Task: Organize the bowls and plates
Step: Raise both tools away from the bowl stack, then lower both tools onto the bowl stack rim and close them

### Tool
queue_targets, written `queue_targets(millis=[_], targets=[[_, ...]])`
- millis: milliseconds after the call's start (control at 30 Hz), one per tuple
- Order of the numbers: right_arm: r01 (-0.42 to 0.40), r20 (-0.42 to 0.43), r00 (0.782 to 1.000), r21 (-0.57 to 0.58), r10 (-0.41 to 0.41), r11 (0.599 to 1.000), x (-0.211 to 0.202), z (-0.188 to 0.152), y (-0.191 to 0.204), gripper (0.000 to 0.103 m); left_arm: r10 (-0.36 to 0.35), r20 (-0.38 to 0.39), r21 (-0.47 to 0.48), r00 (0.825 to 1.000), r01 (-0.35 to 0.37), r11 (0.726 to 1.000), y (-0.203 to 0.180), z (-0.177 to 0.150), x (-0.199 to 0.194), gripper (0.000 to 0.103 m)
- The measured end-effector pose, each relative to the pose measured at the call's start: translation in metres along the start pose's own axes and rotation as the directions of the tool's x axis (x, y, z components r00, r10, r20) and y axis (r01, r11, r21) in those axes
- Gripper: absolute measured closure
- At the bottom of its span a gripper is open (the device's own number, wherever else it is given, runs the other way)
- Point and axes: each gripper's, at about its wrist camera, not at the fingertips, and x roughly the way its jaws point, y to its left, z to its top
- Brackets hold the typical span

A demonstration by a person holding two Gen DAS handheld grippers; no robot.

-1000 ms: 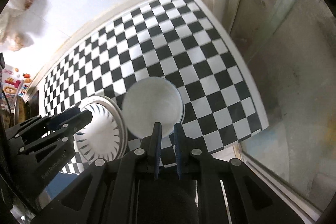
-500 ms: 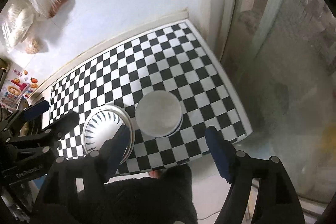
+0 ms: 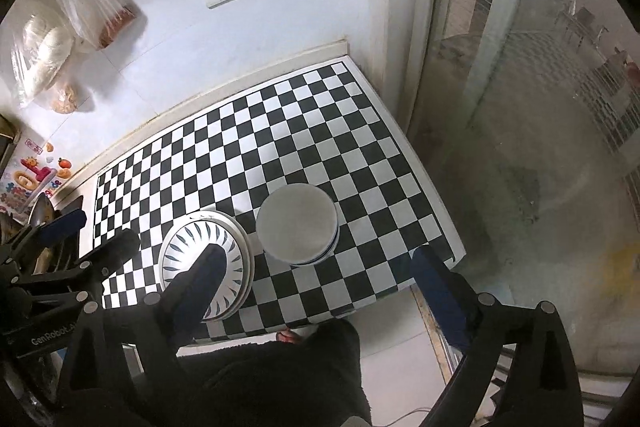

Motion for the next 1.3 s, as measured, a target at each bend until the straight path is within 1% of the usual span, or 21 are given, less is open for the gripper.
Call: queue_targets(millis=[133, 267, 367, 433, 467, 500, 567, 600, 633, 667, 733, 833, 867, 900, 933, 1000, 1033, 1167, 1200, 1233, 1300], targets=[[-0.018, 0.001, 1.0, 0.012, 0.018, 1.0, 0.009, 0.0, -0.004, 0.004, -0.013, -0.025, -0.003, 1.0, 0.013, 1.0, -0.002, -0.001, 0.015, 0.01], [-0.015, -0.039, 0.999, 0.038, 0.016, 0.999, 0.035, 0.003, -0.013, 0.004, -0.049, -0.056, -0.012, 0.997, 0.048, 0.999, -0.002, -0.001, 0.04, 0.01], [-0.016, -0.069, 0.997, 0.057, 0.02, 0.998, 0.058, 0.004, -0.021, 0.004, -0.082, -0.079, -0.025, 0.993, 0.081, 0.996, 0.002, 0.005, 0.068, 0.01], [-0.017, -0.1, 0.995, 0.074, 0.024, 0.997, 0.077, 0.005, -0.028, 0.004, -0.074, -0.097, -0.034, 0.993, 0.071, 0.997, 0.003, 0.01, 0.087, 0.01], [-0.015, -0.117, 0.993, 0.078, 0.024, 0.997, 0.087, 0.006, -0.031, 0.004, -0.083, -0.11, -0.045, 0.99, 0.078, 0.996, 0.005, 0.012, 0.097, 0.01], [-0.013, -0.127, 0.992, 0.079, 0.023, 0.997, 0.094, 0.006, -0.033, 0.004, -0.096, -0.134, -0.077, 0.986, 0.086, 0.993, 0.009, 0.015, 0.111, 0.01], [-0.008, -0.158, 0.987, 0.087, 0.022, 0.996, 0.114, 0.007, -0.038, 0.004, -0.132, -0.182, -0.13, 0.974, 0.109, 0.985, 0.015, 0.019, 0.133, 0.01], [-0.007, -0.167, 0.986, 0.089, 0.022, 0.996, 0.121, 0.007, -0.039, 0.004, -0.137, -0.205, -0.15, 0.969, 0.107, 0.983, 0.018, 0.021, 0.144, 0.011], [-0.003, -0.182, 0.983, 0.091, 0.02, 0.996, 0.129, 0.007, -0.041, 0.004, -0.162, -0.234, -0.165, 0.959, 0.125, 0.978, 0.02, 0.023, 0.157, 0.013], [0.002, -0.195, 0.981, 0.09, 0.016, 0.996, 0.138, 0.008, -0.042, 0.004, -0.177, -0.254, -0.166, 0.951, 0.137, 0.977, 0.02, 0.024, 0.165, 0.024], [0.011, -0.219, 0.976, 0.091, 0.009, 0.996, 0.155, 0.008, -0.045, 0.004, -0.174, -0.275, -0.154, 0.945, 0.135, 0.979, 0.018, 0.026, 0.18, 0.035], [0.016, -0.255, 0.967, 0.098, 0.009, 0.995, 0.177, 0.008, -0.05, 0.004, -0.199, -0.314, -0.151, 0.928, 0.159, 0.976, 0.014, 0.028, 0.201, 0.037], [0.014, -0.27, 0.963, 0.104, 0.015, 0.995, 0.188, 0.008, -0.052, 0.004, -0.213, -0.336, -0.153, 0.917, 0.171, 0.973, 0.012, 0.028, 0.209, 0.038], [0.012, -0.282, 0.959, 0.109, 0.02, 0.994, 0.195, 0.007, -0.053, 0.004, -0.237, -0.36, -0.159, 0.902, 0.191, 0.969, 0.01, 0.028, 0.219, 0.038], [0.008, -0.291, 0.956, 0.115, 0.026, 0.993, 0.2, 0.007, -0.054, 0.004, -0.229, -0.383, -0.155, 0.895, 0.182, 0.971, 0.008, 0.028, 0.227, 0.039], [-0.001, -0.315, 0.948, 0.132, 0.043, 0.991, 0.216, 0.006, -0.057, 0.004, -0.246, -0.399, -0.159, 0.883, 0.197, 0.967, 0.006, 0.028, 0.238, 0.039], [-0.003, -0.328, 0.943, 0.14, 0.05, 0.99, 0.225, 0.006, -0.059, 0.004, -0.232, -0.417, -0.15, 0.879, 0.185, 0.971, 0.005, 0.027, 0.245, 0.039], [-0.036, -0.372, 0.923, 0.17, 0.098, 0.985, 0.255, 0.004, -0.063, 0.004, -0.239, -0.455, -0.15, 0.858, 0.191, 0.97, 0.002, 0.025, 0.266, 0.039], [-0.048, -0.379, 0.918, 0.179, 0.114, 0.983, 0.261, 0.004, -0.063, 0.004, -0.255, -0.468, -0.159, 0.846, 0.203, 0.966, 0.002, 0.024, 0.271, 0.039], [-0.05, -0.391, 0.913, 0.187, 0.12, 0.981, 0.267, 0.003, -0.063, 0.004, -0.261, -0.476, -0.168, 0.84, 0.204, 0.964, 0.003, 0.024, 0.274, 0.039], [-0.079, -0.404, 0.901, 0.206, 0.158, 0.975, 0.279, 0.001, -0.062, 0.004, -0.271, -0.493, -0.172, 0.827, 0.213, 0.962, 0.003, 0.023, 0.283, 0.039]])
